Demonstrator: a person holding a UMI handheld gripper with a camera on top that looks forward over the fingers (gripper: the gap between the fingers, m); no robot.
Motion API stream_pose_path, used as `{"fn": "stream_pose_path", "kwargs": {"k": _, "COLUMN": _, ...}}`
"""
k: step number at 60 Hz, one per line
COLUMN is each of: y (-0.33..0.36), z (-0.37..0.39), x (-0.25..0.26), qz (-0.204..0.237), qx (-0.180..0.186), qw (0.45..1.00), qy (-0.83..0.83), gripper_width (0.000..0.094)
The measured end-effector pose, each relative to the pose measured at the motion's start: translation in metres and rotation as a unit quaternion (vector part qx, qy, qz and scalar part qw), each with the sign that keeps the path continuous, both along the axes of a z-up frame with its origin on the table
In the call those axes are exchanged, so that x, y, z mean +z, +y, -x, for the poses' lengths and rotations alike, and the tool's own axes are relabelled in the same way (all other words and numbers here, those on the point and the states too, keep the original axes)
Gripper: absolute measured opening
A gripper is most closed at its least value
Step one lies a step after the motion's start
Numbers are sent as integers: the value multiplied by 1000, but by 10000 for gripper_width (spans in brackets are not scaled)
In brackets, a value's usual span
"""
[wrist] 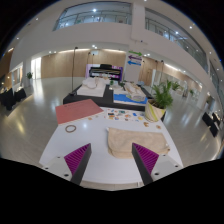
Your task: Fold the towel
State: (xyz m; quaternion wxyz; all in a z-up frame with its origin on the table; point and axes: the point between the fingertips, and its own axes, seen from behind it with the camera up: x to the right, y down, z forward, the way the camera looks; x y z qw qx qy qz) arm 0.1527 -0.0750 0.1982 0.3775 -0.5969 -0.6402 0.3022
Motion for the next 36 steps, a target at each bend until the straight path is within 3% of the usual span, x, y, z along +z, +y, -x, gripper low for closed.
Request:
{"fn": "stream_pose_path", "kwargs": {"k": 18, "y": 19, "z": 140, "x": -139, "qz": -22, "qx": 6, "qw": 999, "qy": -36, "gripper_width": 849}}
{"fn": "stream_pose_path", "kwargs": {"k": 24, "y": 26, "z": 176, "x": -178, "qz": -11, "qx": -1, "qw": 998, "qy": -54, "gripper_width": 850}}
{"fn": "stream_pose_path", "kwargs": {"k": 33, "y": 31, "z": 199, "x": -211, "qz": 4, "qx": -5, "qw": 997, "qy": -73, "gripper_width": 784}}
{"fn": "stream_pose_path", "kwargs": {"k": 36, "y": 31, "z": 201, "x": -213, "qz": 5, "qx": -9, "qw": 997, "qy": -74, "gripper_width": 719}}
